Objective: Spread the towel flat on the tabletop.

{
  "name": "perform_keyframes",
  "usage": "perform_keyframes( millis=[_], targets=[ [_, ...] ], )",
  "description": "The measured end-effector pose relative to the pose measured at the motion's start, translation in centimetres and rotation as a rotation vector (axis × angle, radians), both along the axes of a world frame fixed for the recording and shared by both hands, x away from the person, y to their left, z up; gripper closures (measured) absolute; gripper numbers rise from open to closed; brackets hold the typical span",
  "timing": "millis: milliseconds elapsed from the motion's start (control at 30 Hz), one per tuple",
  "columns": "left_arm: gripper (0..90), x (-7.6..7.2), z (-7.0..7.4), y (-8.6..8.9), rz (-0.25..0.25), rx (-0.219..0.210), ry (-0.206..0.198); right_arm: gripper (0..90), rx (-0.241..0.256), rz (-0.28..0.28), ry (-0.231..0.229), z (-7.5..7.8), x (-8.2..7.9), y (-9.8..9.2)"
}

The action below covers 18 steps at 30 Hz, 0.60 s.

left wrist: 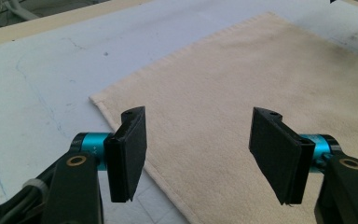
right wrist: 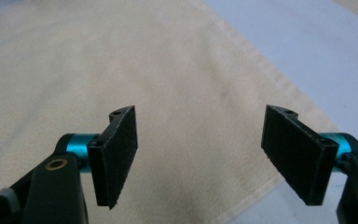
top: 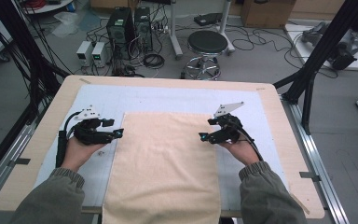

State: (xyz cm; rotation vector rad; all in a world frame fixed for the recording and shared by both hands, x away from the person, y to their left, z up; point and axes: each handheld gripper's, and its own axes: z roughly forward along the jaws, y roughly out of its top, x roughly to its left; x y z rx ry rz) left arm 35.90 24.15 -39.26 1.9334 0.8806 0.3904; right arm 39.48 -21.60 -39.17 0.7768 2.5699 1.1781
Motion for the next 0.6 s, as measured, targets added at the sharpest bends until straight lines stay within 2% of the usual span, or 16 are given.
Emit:
perform_keyframes(
  millis=[133,300,400,500,600],
  targets=[
    [37.4,0.1,-0.3,-0.3,-0.001,0.007,0.010,26.5,0.010,0.000,-0.009,0.0,0.0,0.1],
    [37.4,0.2,-0.4,-0.6,-0.019,0.025,0.017,26.4,0.004,0.002,0.002,-0.1,0.1,0.0],
    [37.8,0.3,-0.5,-0.7,-0.023,0.030,0.017,26.5,0.026,-0.001,0.010,0.0,0.1,0.1],
    [37.8,0.3,-0.7,-1.0,-0.033,0.038,0.027,26.5,0.030,0.014,-0.014,0.3,-0.2,0.6],
    [38.2,0.4,-0.7,-1.2,-0.040,0.047,0.021,26.6,0.019,0.017,-0.011,0.4,0.0,0.6]
  ],
)
